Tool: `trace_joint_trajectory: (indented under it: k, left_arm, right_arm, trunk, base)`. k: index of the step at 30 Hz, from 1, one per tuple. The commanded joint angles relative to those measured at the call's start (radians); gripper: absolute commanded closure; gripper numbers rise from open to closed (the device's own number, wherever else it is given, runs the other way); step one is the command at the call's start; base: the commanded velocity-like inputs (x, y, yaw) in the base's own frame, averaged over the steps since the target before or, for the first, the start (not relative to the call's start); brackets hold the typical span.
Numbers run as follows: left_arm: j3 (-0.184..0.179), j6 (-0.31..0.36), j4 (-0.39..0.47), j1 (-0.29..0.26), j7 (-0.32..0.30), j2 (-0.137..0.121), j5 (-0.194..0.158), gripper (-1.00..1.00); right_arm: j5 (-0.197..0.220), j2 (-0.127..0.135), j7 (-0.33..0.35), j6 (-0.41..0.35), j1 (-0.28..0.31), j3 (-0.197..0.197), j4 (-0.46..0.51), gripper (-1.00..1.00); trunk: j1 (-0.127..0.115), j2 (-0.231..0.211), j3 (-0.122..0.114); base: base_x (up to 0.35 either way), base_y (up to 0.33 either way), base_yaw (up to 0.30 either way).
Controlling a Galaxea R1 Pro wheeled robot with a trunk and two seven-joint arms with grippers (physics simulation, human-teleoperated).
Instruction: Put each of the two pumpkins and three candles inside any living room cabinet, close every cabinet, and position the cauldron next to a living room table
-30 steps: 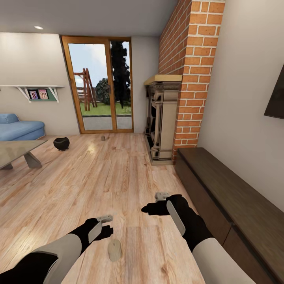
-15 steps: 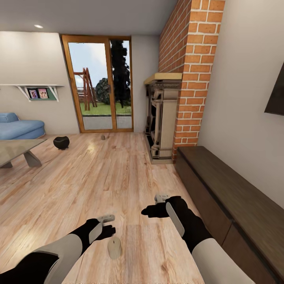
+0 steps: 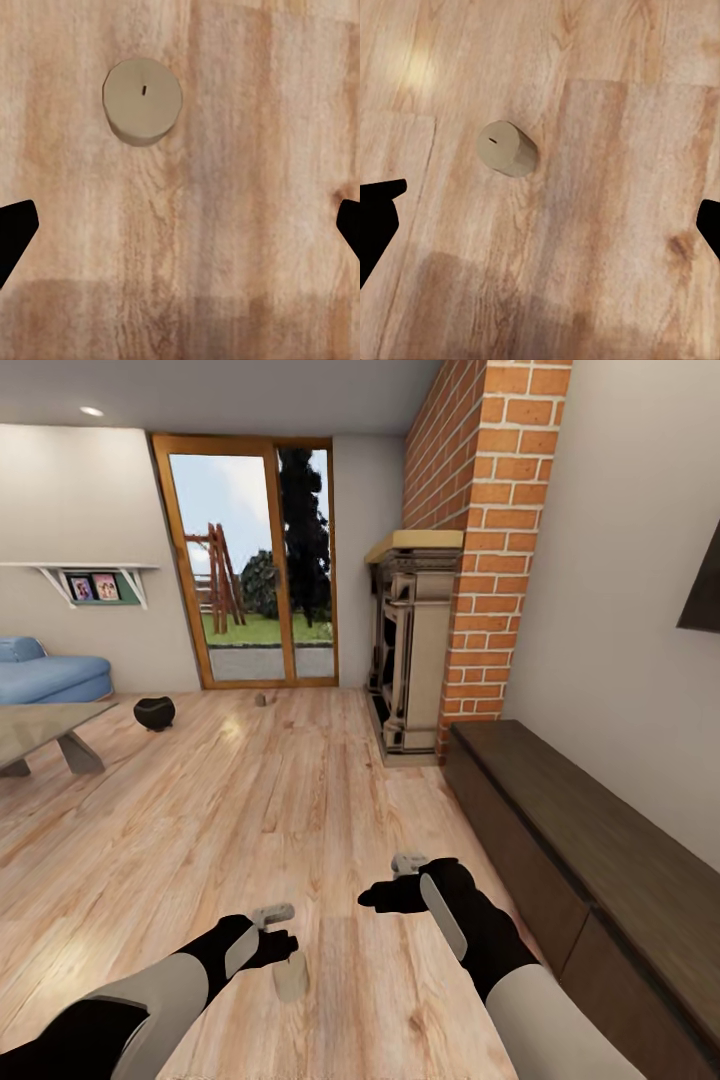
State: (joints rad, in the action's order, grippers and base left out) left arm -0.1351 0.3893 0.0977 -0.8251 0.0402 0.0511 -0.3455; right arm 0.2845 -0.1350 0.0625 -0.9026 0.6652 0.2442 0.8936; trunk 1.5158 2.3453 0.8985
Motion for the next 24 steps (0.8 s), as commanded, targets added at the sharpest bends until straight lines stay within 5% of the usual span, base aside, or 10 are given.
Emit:
trace_joint_trajectory:
  k: [1, 15, 24]
  left_arm:
    - [-0.008, 0.005, 0.002, 0.000, 0.005, 0.000, -0.010, -1.00]
    - [-0.009, 0.007, 0.002, 0.000, 0.006, 0.000, -0.010, -1.00]
    - [-0.009, 0.009, 0.002, 0.000, 0.009, 0.000, -0.010, -1.00]
  right_arm:
    - [-0.007, 0.000, 0.007, -0.004, 0.001, 0.000, 0.001, -1.00]
    - [-0.007, 0.000, 0.006, -0.004, 0.001, -0.002, 0.001, -1.00]
    - [-0.007, 0.000, 0.006, -0.003, 0.001, -0.002, 0.001, -1.00]
  trunk:
    - [0.004, 0.008, 0.006]
    - [0.057, 0.106, 0.072]
    - [0.057, 0.106, 0.086]
  base:
    - [0.000, 0.000, 0.000]
    - [0.000, 0.000, 0.000]
    - [0.000, 0.000, 0.000]
